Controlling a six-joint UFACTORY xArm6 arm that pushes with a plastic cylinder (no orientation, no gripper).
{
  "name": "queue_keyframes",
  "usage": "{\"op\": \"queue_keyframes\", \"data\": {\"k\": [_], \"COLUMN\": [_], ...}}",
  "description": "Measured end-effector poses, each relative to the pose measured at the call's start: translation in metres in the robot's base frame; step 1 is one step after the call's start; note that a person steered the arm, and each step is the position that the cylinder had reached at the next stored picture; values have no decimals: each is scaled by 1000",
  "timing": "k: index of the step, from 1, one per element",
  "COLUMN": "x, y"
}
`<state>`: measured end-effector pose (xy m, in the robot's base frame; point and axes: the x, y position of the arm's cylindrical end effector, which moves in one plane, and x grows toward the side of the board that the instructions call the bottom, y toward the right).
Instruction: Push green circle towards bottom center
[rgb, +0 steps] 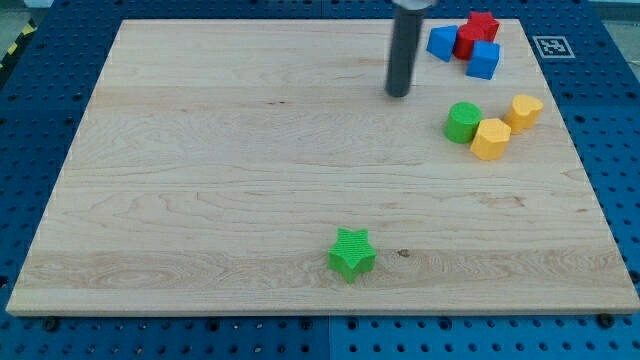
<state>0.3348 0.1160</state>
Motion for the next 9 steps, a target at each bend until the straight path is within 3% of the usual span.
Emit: {"op": "queue_keyframes", "data": {"k": [1,7,9], "x": [9,84,134], "y": [42,63,63]}}
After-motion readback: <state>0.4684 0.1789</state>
